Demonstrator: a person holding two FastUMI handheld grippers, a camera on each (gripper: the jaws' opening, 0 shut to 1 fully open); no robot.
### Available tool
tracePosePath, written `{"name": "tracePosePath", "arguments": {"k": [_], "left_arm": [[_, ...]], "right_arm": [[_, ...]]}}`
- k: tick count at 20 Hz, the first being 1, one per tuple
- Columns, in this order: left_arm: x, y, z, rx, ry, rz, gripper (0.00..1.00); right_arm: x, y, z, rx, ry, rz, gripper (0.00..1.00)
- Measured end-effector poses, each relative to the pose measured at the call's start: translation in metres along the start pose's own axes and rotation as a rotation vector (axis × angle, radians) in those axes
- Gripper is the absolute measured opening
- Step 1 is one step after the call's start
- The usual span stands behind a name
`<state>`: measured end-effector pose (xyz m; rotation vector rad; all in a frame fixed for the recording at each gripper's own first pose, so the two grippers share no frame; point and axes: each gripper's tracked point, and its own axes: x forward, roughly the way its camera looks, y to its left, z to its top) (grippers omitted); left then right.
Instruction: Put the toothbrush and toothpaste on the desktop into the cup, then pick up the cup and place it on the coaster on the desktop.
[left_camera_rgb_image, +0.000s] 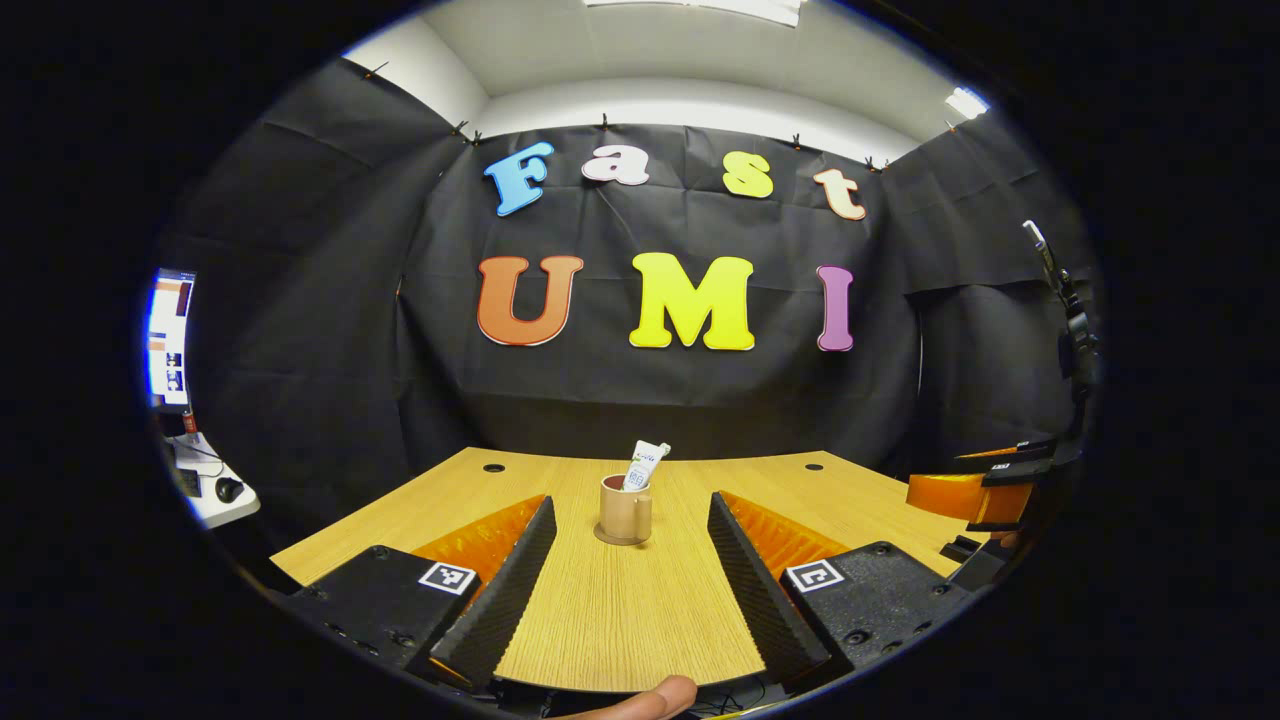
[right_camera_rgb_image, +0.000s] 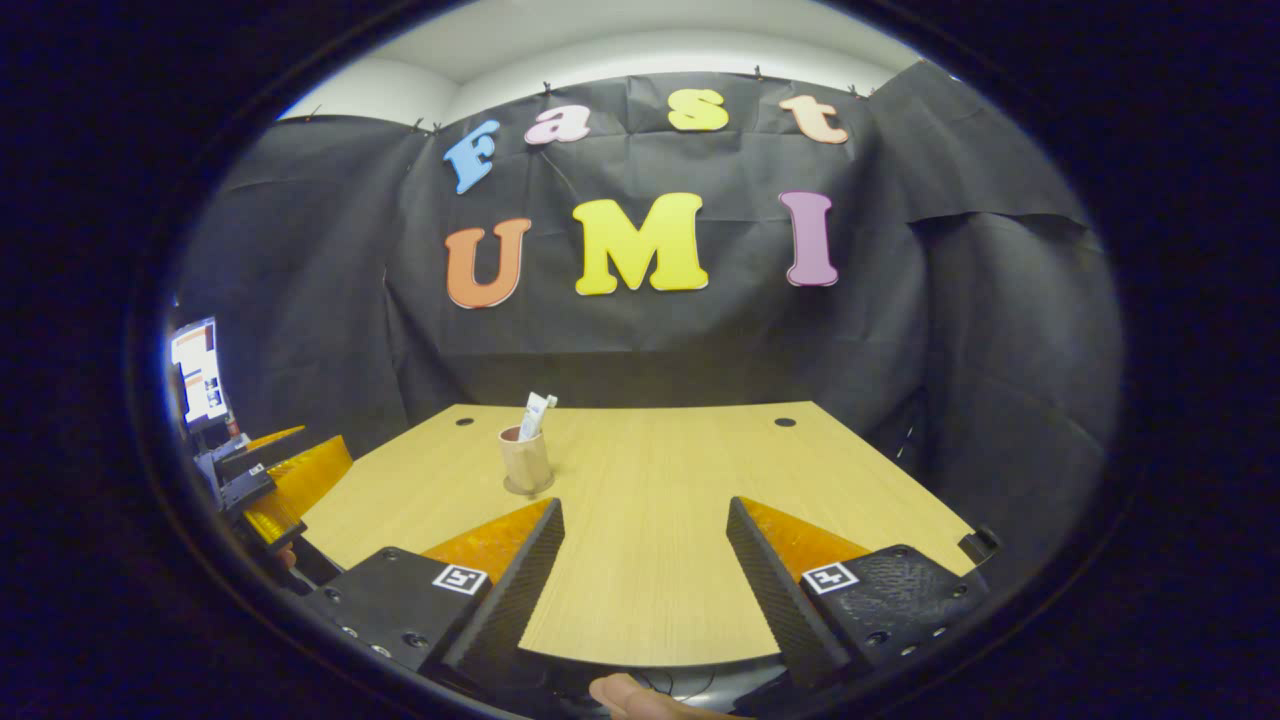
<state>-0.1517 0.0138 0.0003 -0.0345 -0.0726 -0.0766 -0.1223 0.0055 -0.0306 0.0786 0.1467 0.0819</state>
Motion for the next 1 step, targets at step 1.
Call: {"name": "tracePosePath", "arguments": {"k": [1], "left_arm": [[-0.0043,-0.0010,0.0030,0.016,-0.014,0.001,0.96]], "right_arm": [[-0.0060,-0.0024,0.0015,-0.002,-0.021,-0.003,0.97]]}}
